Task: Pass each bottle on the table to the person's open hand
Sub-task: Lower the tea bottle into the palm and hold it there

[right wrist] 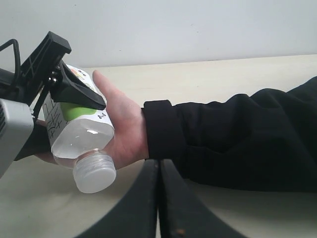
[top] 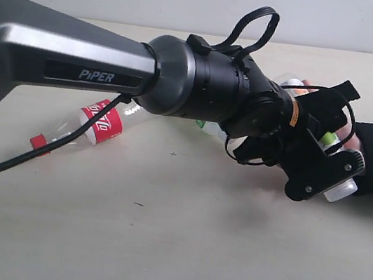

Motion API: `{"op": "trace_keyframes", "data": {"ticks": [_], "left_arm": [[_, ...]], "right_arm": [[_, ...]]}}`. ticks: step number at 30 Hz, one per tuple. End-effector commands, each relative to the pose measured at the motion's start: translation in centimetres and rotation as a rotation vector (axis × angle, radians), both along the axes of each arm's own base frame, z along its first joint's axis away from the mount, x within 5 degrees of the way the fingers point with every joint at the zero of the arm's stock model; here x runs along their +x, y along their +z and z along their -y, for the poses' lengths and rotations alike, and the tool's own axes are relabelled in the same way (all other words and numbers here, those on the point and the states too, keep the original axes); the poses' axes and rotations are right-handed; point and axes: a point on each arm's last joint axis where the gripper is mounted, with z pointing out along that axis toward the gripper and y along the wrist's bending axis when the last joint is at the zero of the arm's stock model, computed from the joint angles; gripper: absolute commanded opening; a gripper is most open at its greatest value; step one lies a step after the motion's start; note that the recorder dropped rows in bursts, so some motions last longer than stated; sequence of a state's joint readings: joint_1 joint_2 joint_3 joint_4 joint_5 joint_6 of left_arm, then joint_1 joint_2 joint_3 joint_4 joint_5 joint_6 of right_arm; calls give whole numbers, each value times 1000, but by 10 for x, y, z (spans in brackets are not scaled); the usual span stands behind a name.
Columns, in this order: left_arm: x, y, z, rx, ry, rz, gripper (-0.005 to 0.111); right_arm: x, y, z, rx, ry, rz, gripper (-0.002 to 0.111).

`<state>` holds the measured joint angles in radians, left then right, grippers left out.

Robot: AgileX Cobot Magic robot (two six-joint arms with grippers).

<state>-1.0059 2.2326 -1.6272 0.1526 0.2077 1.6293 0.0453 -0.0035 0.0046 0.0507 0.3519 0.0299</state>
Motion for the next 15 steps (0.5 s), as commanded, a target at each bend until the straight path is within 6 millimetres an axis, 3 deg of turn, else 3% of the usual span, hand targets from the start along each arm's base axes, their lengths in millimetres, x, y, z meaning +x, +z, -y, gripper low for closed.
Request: {"op": "trace_keyframes", "data": {"ticks": [1,12,15], "left_arm": [[-2,2,3,-23,12,-14,68],[-2,2,3,-23,8,-10,68],[-2,2,3,-23,8,-10,81]], "right_arm": [[0,2,0,-1,1,8,0],[0,2,0,-3,2,9,0],[0,2,0,-3,2,9,0]]}}
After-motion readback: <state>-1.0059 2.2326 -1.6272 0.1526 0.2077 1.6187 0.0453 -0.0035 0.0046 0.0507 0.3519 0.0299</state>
